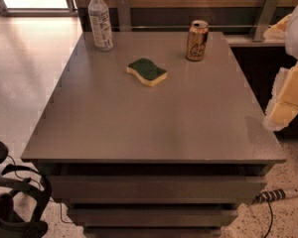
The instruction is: Pick blue plastic bottle
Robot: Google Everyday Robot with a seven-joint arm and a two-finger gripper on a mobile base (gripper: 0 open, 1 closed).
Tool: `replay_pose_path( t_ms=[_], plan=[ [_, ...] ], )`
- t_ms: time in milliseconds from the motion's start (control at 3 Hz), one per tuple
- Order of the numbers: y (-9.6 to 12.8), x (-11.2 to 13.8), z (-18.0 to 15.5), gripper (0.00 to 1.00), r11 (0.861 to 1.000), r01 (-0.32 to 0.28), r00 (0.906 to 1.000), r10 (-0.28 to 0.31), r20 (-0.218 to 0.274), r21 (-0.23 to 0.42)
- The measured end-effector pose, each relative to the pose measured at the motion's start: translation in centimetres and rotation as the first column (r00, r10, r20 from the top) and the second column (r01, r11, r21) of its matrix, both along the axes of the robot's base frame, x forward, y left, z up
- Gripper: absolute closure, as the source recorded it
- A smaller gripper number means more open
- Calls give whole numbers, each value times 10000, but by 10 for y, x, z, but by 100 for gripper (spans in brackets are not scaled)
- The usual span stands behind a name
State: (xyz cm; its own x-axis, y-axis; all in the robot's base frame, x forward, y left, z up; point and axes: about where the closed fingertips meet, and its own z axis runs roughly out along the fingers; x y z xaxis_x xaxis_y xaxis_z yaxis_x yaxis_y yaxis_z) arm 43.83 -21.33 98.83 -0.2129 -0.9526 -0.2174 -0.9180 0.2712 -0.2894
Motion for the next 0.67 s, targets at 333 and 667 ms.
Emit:
replay_pose_path(
  t_ms=[333,667],
  plan=[
    [0,0,0,0,10000,0,10000,0,0,0],
    [5,12,4,0,9997,112,9992,-121,379,236]
  ],
)
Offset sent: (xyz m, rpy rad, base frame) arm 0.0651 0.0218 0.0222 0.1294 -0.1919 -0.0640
